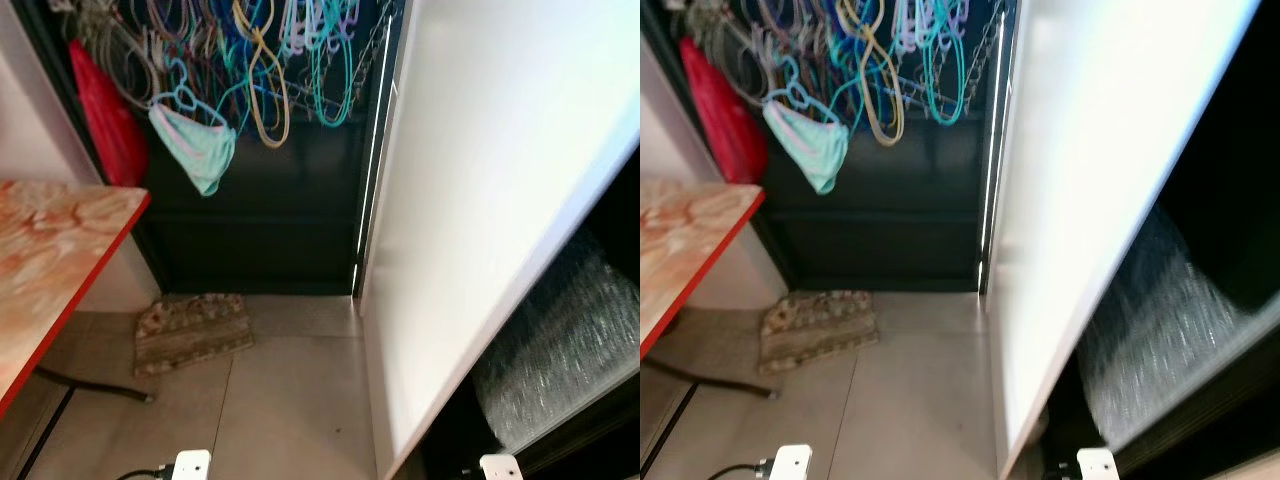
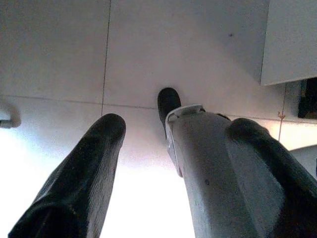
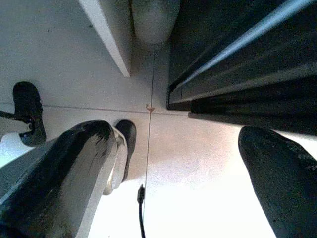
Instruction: Restocking fridge
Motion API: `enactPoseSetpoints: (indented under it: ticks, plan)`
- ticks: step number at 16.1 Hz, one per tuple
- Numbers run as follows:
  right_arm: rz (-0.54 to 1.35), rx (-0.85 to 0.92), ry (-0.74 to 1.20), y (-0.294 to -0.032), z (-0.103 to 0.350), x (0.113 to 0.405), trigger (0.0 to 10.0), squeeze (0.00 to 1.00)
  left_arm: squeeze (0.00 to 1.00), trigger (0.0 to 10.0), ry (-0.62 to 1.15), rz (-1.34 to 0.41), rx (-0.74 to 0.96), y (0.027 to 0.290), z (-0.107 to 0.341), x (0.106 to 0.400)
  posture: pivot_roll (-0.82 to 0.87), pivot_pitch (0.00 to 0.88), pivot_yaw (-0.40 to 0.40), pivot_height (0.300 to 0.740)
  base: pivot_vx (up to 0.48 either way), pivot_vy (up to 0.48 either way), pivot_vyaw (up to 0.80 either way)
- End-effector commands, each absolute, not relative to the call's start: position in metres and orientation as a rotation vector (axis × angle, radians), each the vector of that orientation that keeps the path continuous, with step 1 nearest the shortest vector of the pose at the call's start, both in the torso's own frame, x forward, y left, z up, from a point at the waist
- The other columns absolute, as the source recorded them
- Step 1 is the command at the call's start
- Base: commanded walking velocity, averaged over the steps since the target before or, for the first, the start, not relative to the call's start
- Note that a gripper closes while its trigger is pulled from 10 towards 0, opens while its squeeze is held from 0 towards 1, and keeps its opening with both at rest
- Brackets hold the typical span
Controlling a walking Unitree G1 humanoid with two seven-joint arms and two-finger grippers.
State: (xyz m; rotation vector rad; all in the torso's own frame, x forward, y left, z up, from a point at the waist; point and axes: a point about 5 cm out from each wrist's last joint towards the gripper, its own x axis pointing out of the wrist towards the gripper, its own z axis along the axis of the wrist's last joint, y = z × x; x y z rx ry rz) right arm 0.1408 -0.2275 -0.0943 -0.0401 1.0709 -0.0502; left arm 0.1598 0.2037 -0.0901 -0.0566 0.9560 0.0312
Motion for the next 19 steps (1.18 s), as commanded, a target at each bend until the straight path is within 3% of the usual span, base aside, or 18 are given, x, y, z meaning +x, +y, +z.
enactPoseSetpoints:
  ticks: [1, 7, 19]
  plan:
    - [-0.052, -0.030, 1.072, -0.225, -0.096, 0.138, 10.0, 0.00, 0.00, 10.0, 0.984, 0.036, -0.039, 0.210, -0.092, 0.152, -0.13, 0.000, 0.022, 0.740, -0.315, 0.000, 0.00]
    - [-0.045, -0.017, 1.064, -0.220, -0.096, 0.139, 10.0, 0.00, 0.00, 10.0, 0.984, 0.037, -0.007, 0.216, -0.091, 0.153, -0.12, 0.000, 0.033, 0.740, -0.105, 0.000, 0.00]
    - [-0.029, -0.036, 1.054, -0.217, -0.095, 0.144, 10.0, 0.00, 0.00, 10.0, 0.858, 0.115, -0.015, 0.222, -0.083, 0.162, -0.09, 0.000, 0.030, 0.740, 0.000, 0.000, 0.80]
